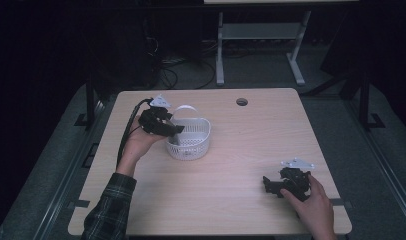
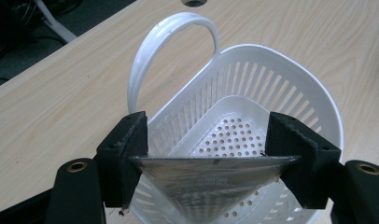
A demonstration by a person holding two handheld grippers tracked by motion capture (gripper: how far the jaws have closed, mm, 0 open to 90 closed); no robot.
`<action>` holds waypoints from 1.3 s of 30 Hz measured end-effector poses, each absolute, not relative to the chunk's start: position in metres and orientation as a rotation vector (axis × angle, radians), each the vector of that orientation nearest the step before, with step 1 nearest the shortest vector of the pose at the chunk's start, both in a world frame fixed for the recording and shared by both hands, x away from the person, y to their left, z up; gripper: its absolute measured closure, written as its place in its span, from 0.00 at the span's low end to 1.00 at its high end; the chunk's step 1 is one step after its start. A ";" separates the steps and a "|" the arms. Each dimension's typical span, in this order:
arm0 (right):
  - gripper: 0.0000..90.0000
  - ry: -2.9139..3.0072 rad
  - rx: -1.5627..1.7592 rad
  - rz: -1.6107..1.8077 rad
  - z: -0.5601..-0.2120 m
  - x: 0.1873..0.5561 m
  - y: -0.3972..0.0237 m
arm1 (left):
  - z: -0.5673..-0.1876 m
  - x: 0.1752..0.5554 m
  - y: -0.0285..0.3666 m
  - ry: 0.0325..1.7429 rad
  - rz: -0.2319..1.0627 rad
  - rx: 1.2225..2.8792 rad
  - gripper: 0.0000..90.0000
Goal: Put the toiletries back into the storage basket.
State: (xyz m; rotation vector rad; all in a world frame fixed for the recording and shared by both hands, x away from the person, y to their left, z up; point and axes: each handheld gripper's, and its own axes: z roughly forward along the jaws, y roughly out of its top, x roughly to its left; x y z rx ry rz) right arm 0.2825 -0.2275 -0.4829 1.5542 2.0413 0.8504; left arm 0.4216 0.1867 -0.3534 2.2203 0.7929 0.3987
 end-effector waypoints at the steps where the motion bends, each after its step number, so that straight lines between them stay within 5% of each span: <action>1: 0.00 2.041 1.554 0.850 -0.483 0.283 -0.228 | -0.354 0.422 0.187 0.794 0.395 2.223 0.33; 16: 0.00 2.041 1.554 0.850 -0.483 0.283 -0.228 | -0.359 0.421 0.187 0.777 0.389 2.235 0.32; 24: 0.00 2.042 1.554 0.850 -0.483 0.283 -0.228 | -0.356 0.420 0.190 0.790 0.398 2.211 0.16; 39: 0.00 2.046 1.550 0.853 -0.483 0.283 -0.228 | -0.344 0.398 0.209 0.786 0.441 2.157 0.15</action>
